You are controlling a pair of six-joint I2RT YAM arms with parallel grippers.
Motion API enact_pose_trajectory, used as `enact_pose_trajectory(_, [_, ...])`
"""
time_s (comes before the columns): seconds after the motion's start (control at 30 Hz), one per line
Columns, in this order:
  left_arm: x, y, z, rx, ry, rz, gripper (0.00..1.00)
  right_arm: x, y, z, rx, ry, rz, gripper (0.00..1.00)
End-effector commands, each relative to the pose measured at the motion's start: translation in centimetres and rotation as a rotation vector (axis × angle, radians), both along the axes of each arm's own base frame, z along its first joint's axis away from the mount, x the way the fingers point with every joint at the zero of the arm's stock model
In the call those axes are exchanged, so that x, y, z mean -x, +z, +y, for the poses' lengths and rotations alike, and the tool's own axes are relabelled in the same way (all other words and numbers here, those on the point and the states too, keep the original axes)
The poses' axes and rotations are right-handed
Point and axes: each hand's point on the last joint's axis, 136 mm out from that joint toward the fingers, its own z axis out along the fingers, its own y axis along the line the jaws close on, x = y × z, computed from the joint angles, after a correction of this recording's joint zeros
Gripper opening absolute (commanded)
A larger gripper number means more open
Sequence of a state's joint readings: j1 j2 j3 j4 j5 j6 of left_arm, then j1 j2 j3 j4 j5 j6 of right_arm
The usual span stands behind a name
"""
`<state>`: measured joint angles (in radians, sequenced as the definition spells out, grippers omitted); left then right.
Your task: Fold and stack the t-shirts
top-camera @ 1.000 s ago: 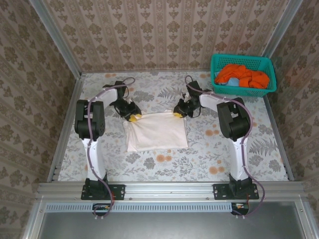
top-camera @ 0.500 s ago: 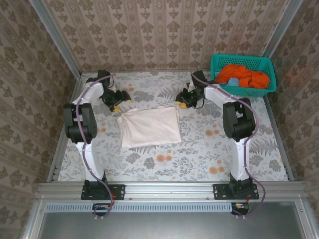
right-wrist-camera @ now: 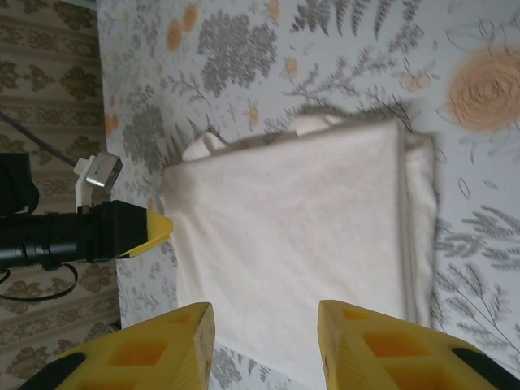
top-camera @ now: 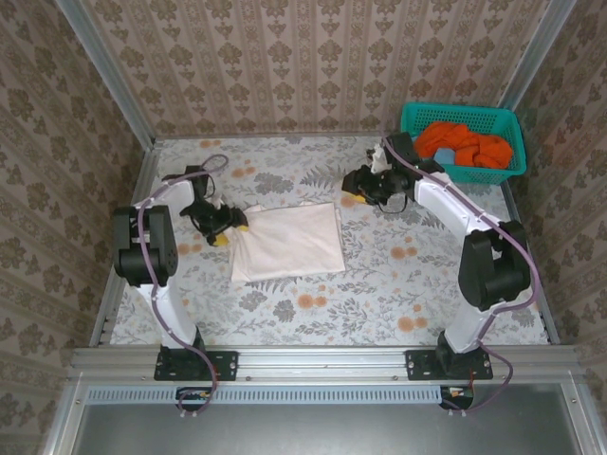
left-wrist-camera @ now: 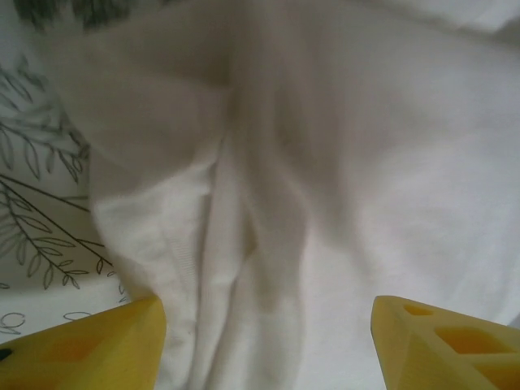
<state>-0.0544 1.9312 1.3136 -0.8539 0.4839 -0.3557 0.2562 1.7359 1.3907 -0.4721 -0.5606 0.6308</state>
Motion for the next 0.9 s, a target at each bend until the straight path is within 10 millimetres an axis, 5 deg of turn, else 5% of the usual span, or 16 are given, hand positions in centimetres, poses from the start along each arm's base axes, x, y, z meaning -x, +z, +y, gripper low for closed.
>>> enact_pose_trajectory(0.0, [-0.2,-1.5,-0.8,-0.010,-0.062,-0.023,0.66,1.9,-0.1,-0.2,0.010,0.030,0.004,0.41])
enact_pose_trajectory(0.2, [-1.6,-4.6,0.6,-0.178,-0.101,0.006,0.43,4.1,-0.2,-0.8,0.020,0.036,0.019,0.41])
enact_pose_trajectory(0.47, [-7.3,-2.9,3.7,-0.354,0.028,-0.064,0.09,6.7,0.4,-2.4,0.047,0.023,0.028,0.41])
enact_pose_trajectory(0.87, [-20.4,2.2,13.4,-0.488,0.224,-0.247,0.00,10.9,2.9,-5.2,0.087,-0.063,0.044,0.40])
